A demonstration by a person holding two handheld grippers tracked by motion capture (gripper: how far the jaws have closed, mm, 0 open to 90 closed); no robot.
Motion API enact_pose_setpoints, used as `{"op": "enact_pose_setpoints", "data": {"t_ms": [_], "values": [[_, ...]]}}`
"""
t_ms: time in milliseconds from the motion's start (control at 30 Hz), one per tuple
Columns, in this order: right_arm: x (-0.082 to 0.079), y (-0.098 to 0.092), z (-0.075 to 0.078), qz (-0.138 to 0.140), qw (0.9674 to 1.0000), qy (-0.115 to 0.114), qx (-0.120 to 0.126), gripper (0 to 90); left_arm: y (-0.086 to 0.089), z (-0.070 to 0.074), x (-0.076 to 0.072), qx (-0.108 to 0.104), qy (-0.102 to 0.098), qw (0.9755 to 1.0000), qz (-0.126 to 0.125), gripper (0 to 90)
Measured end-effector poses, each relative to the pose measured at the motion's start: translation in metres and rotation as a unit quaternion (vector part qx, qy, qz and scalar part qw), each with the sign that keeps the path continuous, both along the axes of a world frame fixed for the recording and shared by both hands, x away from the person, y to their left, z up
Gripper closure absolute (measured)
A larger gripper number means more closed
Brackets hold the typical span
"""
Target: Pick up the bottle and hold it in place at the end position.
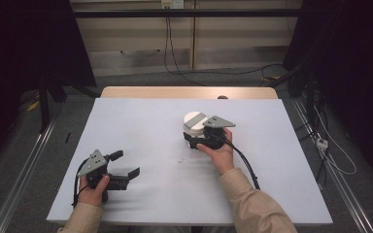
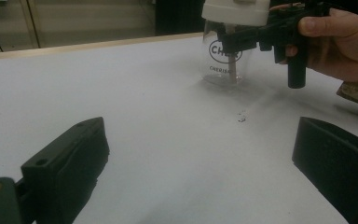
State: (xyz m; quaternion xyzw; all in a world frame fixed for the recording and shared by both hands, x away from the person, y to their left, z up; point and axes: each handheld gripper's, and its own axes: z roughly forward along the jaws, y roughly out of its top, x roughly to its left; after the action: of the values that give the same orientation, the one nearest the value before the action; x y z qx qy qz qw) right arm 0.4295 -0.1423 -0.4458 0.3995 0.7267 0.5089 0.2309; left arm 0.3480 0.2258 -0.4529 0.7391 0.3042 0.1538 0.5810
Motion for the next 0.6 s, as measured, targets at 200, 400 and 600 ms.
{"op": "enact_pose_setpoints", "data": {"t_ms": [200, 400, 600], "values": [[0.0001, 0.0024, -0.0021, 0.004, 1.0000, 0.001, 0.000, 18.6, 0.0003, -0.0003, 0.0004, 0.001, 0.000, 1.0000, 0.000, 3.1], [0.0006, 0.0051, -0.0033, 0.008, 1.0000, 0.000, -0.001, 18.6, 0.0000, -0.0006, 0.0004, 0.000, 0.001, 1.0000, 0.000, 3.1], [0.0009, 0.0079, -0.0053, 0.010, 0.9999, 0.002, -0.004, 18.6, 0.0001, -0.0008, 0.0004, -0.001, 0.003, 1.0000, 0.000, 3.1]]}}
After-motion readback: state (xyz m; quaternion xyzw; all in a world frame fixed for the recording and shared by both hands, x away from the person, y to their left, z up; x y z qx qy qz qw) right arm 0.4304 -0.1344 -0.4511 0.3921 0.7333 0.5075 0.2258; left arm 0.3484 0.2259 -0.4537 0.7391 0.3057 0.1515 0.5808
